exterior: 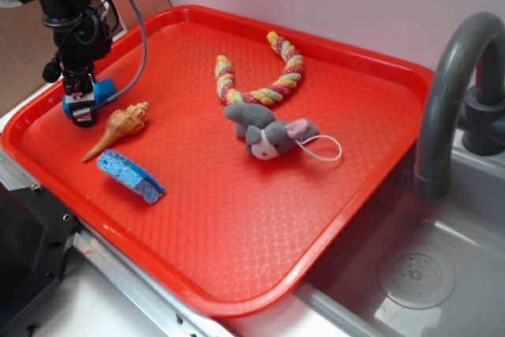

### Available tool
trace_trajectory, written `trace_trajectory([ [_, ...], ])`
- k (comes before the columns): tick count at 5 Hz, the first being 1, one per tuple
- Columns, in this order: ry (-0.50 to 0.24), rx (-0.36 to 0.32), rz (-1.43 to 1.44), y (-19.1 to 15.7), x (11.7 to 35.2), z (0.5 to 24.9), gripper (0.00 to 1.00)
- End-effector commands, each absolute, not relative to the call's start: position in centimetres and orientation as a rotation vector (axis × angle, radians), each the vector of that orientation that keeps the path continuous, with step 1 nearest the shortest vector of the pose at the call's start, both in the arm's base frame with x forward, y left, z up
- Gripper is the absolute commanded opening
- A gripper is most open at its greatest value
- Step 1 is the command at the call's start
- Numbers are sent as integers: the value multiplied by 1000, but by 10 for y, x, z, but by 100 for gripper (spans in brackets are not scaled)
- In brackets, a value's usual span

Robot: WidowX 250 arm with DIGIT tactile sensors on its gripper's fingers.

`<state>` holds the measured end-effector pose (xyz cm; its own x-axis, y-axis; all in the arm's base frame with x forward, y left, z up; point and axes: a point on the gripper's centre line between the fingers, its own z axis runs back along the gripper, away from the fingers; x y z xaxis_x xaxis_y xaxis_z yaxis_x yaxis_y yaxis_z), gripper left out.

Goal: Grab the blue block.

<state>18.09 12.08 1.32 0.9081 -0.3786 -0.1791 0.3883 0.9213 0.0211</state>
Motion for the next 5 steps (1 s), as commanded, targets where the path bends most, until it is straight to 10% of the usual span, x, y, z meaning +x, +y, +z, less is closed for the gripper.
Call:
trace_trajectory([
  [1, 51, 67, -111, 104, 196, 103, 0],
  [3, -53, -27, 0, 45, 189, 192, 0],
  [5, -103, 2, 70, 33, 185, 197, 0],
])
